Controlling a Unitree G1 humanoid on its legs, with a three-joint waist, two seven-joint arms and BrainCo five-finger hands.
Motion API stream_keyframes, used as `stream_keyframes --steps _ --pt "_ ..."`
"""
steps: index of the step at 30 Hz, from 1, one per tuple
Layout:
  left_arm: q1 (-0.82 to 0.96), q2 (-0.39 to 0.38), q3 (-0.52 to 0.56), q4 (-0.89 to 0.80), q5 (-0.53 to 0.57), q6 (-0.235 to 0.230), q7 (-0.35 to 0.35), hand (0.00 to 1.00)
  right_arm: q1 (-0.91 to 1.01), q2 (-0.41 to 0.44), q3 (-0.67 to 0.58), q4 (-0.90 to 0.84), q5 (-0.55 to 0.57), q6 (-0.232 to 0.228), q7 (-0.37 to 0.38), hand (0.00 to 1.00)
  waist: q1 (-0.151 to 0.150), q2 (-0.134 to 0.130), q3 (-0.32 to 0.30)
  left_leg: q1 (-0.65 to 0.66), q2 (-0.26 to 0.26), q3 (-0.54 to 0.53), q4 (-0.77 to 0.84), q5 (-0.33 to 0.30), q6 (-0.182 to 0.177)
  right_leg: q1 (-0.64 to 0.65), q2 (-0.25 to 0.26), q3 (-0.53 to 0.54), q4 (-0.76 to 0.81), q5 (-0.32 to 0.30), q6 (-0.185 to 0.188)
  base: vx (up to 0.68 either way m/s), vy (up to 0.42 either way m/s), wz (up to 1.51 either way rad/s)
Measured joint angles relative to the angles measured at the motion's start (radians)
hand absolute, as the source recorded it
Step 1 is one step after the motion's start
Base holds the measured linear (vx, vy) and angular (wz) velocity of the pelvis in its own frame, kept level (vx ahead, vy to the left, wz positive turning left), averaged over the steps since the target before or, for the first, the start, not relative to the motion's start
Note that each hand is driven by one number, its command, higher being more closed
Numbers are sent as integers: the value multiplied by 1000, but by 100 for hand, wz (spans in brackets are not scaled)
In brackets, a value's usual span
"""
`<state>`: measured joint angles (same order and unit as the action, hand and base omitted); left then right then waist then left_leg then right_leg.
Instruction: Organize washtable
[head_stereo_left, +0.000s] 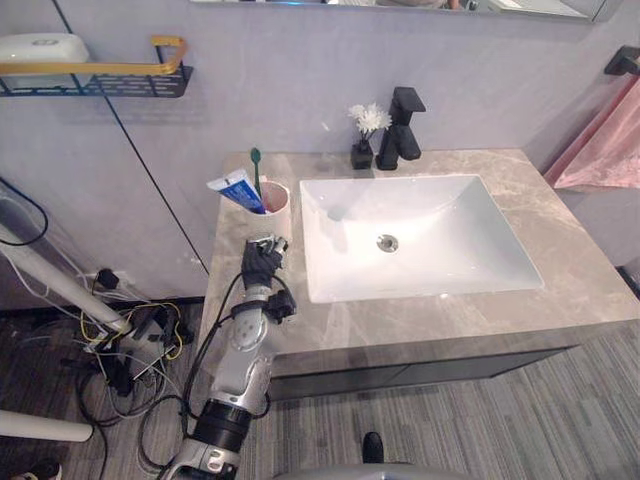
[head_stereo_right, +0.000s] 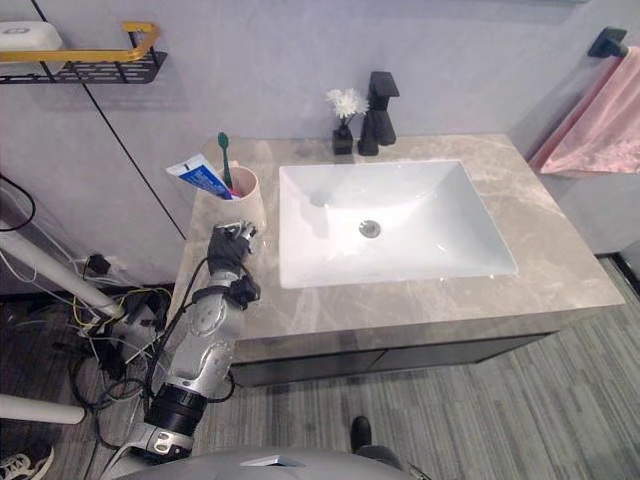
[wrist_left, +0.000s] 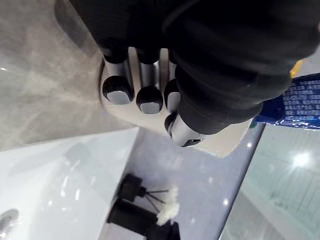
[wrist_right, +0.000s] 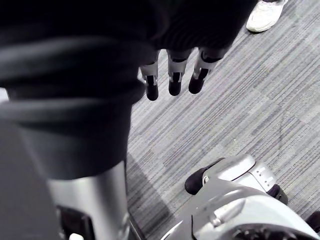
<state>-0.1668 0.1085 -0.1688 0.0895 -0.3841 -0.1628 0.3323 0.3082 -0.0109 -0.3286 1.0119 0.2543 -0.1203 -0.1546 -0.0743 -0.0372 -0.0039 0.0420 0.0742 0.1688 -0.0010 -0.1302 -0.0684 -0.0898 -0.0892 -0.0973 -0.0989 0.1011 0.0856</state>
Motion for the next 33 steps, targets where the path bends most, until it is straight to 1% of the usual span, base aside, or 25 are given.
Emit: stream_keyframes --steps 10,17,23,28,32,33 --pt "0 -7 78 1 22 -1 17 100 3 5 0 -29 0 0 1 0 -1 2 15 1 0 8 -7 0 0 -5 2 4 0 0 0 2 0 -1" --pt "-27 -18 90 39 40 -5 31 100 3 6 0 -31 0 0 2 0 -1 0 16 0 0 18 -7 -1 1 -11 3 11 0 0 0 -2 -1 -3" --pt "-32 -25 88 38 38 -23 27 100 3 9 0 -32 0 0 2 0 -1 -4 26 1 0 21 -7 -2 2 -13 5 18 0 0 0 0 -1 -2" --pt "-21 -23 46 36 28 -34 -2 100 3 11 0 -32 1 0 2 0 1 -6 28 0 0 20 -8 -3 3 -13 5 18 0 0 0 0 0 0" --pt "18 -24 -28 6 16 -38 -54 100 3 10 2 -33 1 -1 3 0 2 -5 30 0 0 19 -8 -4 4 -13 5 17 0 0 0 0 0 0" --pt "37 -25 -62 -12 11 -36 -79 100 3 10 4 -33 1 -1 3 0 2 -4 30 -1 0 17 -8 -4 4 -13 4 16 1 0 0 0 0 0"
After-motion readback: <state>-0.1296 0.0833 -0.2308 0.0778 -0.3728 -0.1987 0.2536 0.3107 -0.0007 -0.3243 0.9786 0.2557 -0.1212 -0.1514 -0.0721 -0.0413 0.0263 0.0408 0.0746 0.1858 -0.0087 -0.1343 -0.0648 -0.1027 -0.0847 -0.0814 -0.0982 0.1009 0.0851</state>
